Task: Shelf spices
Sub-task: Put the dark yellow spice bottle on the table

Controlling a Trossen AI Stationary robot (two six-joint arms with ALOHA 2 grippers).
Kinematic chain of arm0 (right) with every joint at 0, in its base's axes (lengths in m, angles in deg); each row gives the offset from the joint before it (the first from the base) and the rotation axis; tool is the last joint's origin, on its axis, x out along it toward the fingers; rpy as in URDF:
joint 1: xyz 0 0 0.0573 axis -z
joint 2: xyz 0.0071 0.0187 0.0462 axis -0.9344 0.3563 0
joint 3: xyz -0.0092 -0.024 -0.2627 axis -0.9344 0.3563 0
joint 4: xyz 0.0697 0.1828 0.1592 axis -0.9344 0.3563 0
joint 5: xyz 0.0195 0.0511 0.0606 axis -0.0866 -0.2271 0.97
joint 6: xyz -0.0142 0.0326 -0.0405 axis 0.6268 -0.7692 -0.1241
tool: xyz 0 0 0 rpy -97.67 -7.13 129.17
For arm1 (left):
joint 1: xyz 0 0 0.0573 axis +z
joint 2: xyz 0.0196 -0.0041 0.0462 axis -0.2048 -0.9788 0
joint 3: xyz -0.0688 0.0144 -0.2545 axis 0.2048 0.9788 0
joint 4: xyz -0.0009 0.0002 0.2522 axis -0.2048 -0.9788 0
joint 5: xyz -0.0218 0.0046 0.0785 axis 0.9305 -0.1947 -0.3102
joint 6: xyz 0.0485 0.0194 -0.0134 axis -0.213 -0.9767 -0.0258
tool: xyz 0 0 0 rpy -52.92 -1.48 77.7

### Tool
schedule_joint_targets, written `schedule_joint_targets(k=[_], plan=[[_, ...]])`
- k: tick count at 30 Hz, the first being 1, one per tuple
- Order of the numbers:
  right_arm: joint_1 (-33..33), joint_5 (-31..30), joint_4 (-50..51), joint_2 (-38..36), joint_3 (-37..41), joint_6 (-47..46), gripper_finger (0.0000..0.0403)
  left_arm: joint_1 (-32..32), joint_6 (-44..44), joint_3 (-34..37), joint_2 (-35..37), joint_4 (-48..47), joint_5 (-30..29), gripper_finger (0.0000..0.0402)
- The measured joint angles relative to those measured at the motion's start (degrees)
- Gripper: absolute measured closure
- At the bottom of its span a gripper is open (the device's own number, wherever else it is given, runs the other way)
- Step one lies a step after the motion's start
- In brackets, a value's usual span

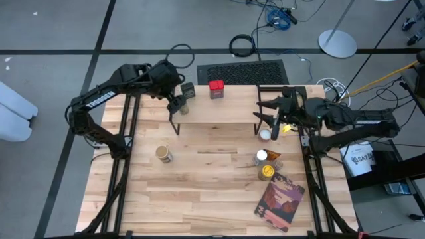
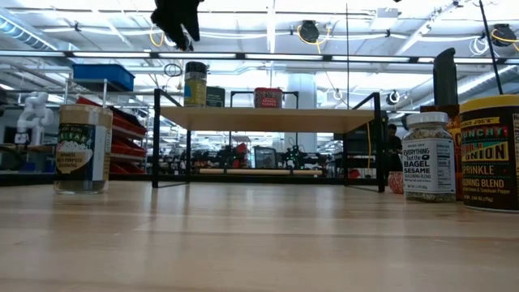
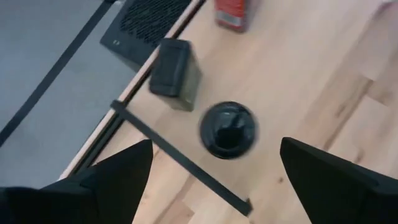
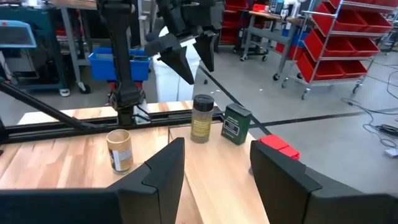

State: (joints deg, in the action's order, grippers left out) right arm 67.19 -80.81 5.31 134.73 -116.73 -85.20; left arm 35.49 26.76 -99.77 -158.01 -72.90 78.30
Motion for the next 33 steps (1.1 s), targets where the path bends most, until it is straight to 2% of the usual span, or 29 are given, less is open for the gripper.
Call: schedule_joint_targets(k=[9,13,21,33], plan=[[5.8,7.0,-1.9,4.6,0.0,0.3,0.0232,3.3,-2.3,0.0,-3.5,-0.2,-0.7,0.0039],[7.5,8.6,-1.9,6.3,0.0,1.0,0.0232,3.3,-3.3,0.0,-5.0,-1.4,2.1,0.0039],[11.5,14.2,-3.7,8.0,0.0,1.2,0.0232,3.2,-5.7,0.0,-6.0,-1.9,2.9,0.0039],[12.1,15.4,-4.1,8.0,0.0,1.9,0.0232,3.2,-9.7,0.1,-6.3,-0.8,7.1,0.0039]])
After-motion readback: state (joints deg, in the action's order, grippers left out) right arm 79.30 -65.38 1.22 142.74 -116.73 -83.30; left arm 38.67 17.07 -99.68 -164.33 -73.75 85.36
